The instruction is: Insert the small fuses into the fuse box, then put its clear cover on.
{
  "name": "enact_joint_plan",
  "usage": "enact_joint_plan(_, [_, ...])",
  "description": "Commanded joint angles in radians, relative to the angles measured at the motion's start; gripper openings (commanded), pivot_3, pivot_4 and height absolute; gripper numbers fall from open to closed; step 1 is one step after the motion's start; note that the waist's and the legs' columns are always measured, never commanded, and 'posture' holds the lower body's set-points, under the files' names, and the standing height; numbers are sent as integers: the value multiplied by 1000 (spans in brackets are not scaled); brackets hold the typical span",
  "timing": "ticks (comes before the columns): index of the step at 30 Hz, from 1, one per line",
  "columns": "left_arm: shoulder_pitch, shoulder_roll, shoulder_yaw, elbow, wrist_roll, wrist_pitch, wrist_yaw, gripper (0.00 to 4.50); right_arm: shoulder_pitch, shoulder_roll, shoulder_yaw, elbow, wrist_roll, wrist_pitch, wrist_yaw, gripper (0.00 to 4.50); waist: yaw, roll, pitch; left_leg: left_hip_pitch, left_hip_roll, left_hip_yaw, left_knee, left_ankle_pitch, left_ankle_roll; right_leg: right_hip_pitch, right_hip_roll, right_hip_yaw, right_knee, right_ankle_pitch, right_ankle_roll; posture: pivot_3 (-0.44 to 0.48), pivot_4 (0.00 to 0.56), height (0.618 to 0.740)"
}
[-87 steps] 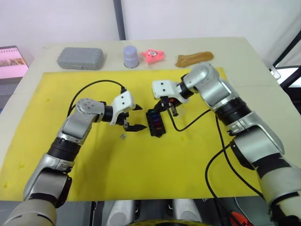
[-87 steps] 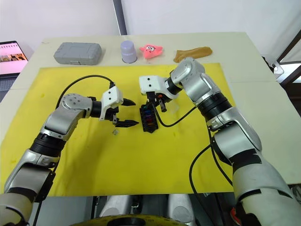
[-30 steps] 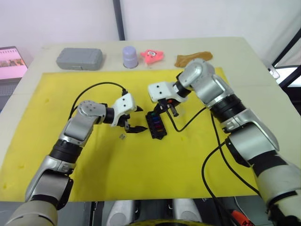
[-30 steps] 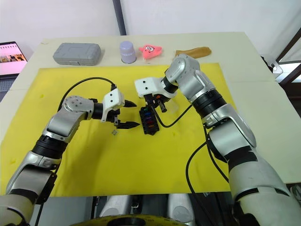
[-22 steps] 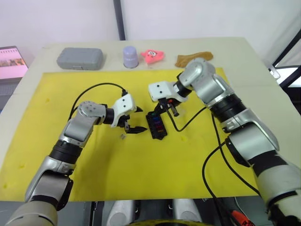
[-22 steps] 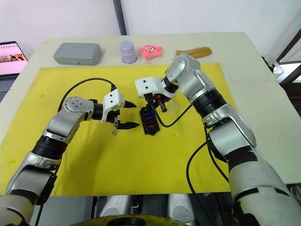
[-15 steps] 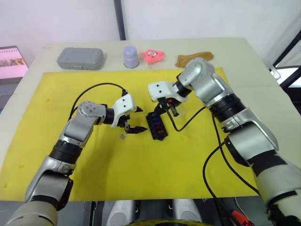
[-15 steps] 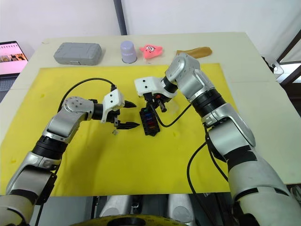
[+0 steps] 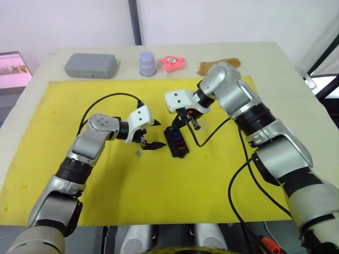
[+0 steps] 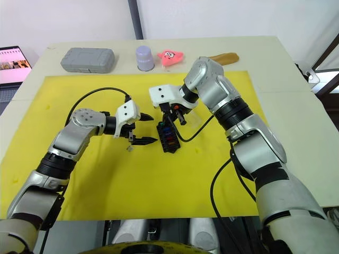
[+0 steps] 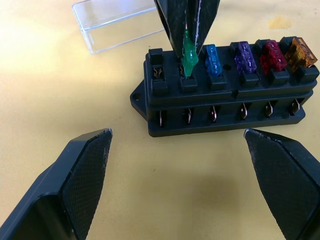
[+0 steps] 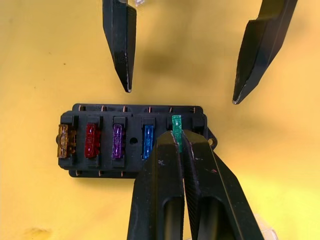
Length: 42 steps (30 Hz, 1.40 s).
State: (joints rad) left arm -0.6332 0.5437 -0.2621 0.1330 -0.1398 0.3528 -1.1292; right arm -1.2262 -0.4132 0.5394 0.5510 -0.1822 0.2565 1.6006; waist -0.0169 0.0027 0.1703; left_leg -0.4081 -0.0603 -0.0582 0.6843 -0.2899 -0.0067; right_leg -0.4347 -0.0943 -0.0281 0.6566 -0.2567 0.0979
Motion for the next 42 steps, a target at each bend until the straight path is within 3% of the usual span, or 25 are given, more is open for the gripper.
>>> enact_joint_plan(1, [-4, -1, 6, -30, -2, -17, 2, 4437, -22, -2, -8, -17, -3, -19, 0, 0, 0, 0, 0, 0, 0, 0, 0, 0, 0, 0, 0, 0, 0, 0, 0, 0, 150, 731])
enact_joint_plan(26, [1, 0, 7, -38, -1, -15, 5, 4437, 9, 9, 28, 64, -56, -59, -26, 0, 0, 0, 0, 0, 0, 0, 0, 0, 0, 0, 0, 0, 0, 0, 0, 0, 150, 731])
enact_joint_plan(42, [3, -4, 4, -36, 0, -18, 6, 4437, -28, 12, 23, 25, -18, 47, 14, 0, 0, 0, 0, 0, 0, 0, 0, 0, 0, 0, 0, 0, 1, 0, 0, 0, 150, 731])
